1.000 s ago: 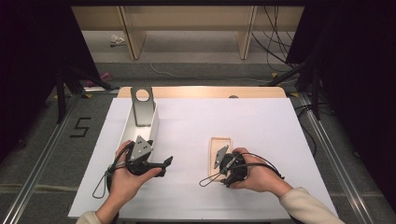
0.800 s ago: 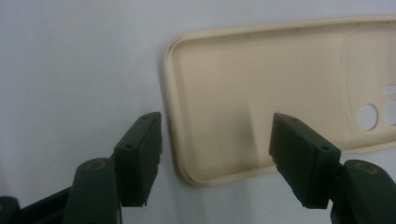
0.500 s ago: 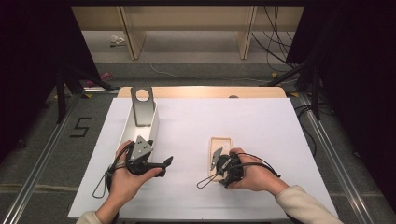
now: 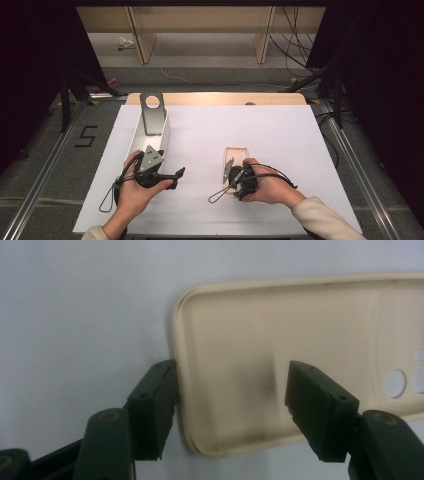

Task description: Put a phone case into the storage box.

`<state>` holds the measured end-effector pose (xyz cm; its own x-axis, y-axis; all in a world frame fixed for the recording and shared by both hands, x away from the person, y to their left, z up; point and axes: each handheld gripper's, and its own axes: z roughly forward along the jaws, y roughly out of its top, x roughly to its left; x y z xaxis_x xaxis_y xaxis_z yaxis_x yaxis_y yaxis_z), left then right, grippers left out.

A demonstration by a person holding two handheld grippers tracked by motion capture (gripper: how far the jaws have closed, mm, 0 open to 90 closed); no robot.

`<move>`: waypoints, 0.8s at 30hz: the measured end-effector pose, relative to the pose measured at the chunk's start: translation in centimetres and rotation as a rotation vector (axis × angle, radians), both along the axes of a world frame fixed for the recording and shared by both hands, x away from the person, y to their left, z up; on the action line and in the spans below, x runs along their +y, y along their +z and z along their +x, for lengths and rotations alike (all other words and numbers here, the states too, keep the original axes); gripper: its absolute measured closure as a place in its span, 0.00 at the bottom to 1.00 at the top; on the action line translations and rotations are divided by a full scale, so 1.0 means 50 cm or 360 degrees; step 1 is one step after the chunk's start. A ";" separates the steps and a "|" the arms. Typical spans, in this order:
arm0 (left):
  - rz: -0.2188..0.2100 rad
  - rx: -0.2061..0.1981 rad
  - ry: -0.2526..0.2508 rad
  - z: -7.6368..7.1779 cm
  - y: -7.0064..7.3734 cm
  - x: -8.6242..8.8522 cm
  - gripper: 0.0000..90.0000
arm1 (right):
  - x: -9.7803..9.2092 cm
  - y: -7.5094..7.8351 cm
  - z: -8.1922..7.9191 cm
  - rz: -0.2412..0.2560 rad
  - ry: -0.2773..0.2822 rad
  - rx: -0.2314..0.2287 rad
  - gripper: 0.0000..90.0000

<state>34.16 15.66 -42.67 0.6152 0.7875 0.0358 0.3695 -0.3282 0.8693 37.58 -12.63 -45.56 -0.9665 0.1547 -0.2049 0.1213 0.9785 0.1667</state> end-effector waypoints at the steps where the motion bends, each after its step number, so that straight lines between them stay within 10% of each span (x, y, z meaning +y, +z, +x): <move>1: -0.0002 -0.0001 0.0001 0.000 0.000 0.000 0.11 | 0.000 -0.001 0.001 0.0010 0.0002 0.0003 0.42; 24: -0.0004 0.0003 -0.0005 0.000 -0.001 -0.002 0.12 | 0.013 0.001 -0.006 -0.0052 0.0079 0.0035 0.56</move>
